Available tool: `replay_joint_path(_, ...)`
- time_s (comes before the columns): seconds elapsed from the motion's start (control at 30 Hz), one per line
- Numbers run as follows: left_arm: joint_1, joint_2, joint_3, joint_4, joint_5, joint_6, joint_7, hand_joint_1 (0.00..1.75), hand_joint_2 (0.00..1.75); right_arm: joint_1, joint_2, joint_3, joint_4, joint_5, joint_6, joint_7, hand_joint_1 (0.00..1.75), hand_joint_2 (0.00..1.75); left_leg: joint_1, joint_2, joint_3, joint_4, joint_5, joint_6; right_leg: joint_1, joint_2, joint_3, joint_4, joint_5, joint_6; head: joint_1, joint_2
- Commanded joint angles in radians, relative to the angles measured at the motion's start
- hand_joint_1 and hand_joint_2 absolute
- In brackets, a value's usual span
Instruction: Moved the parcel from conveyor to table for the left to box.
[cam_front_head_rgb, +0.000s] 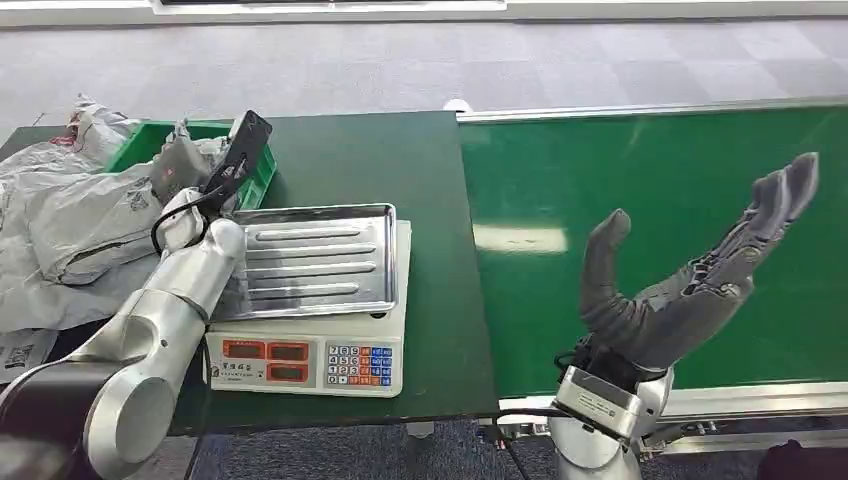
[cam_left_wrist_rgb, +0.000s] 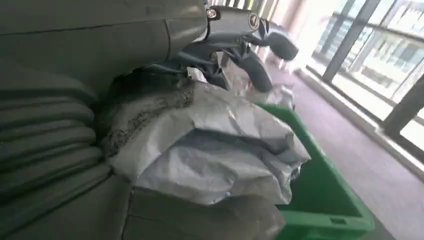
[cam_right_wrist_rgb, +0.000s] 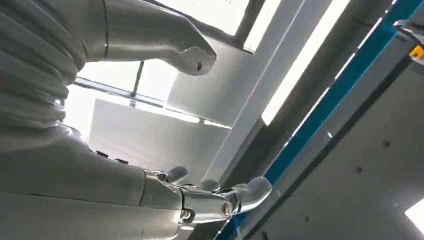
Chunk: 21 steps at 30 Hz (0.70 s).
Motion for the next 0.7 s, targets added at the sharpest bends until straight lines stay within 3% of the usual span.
replay_joint_path(0.03,-0.048,-0.069,0.356,0.047,0.257,-0.165,-0.201,0.00,0.00,0.095,0.055,0.009,0.010,0.001,-0.001,0.001,0.00,1.75,0.002,-0.003,0.002,-0.003,0.000,-0.003,0.001,-0.001,0.003,-0.003,0.000,0.001,0.000,0.000)
replay_joint_path(0.17,-0.068,-0.102,0.540,0.022,0.536,-0.506,-0.479,0.00,0.00,0.097,0.055,0.021,0.023,0.003,-0.001,0.001,0.00,1.75,0.001,-0.003,0.000,-0.001,0.000,-0.002,0.001,-0.001,0.001,-0.001,0.000,0.001,0.000,0.000)
replay_joint_path(0.27,-0.068,-0.119,0.570,-0.020,0.629,-0.635,-0.599,0.00,0.00,0.094,0.055,0.020,0.034,0.004,-0.001,0.001,0.00,1.75,0.001,-0.003,0.000,0.000,0.000,-0.002,0.001,-0.002,0.001,-0.001,0.000,0.001,0.000,0.000)
replay_joint_path(0.43,-0.048,-0.157,0.550,-0.131,0.779,-0.850,-0.675,0.00,0.00,0.080,0.055,0.012,0.051,0.005,-0.001,0.001,0.00,1.75,0.001,-0.002,0.001,-0.001,0.000,-0.002,0.000,-0.001,0.001,-0.001,0.000,0.000,0.000,0.000)
replay_joint_path(0.7,0.028,-0.195,0.461,-0.305,0.900,-0.967,-0.733,0.00,0.00,0.077,0.055,0.001,0.058,0.004,-0.001,0.001,0.00,1.75,0.001,-0.002,0.002,-0.003,0.000,-0.002,0.001,0.000,0.003,-0.003,0.000,0.001,0.000,0.000)
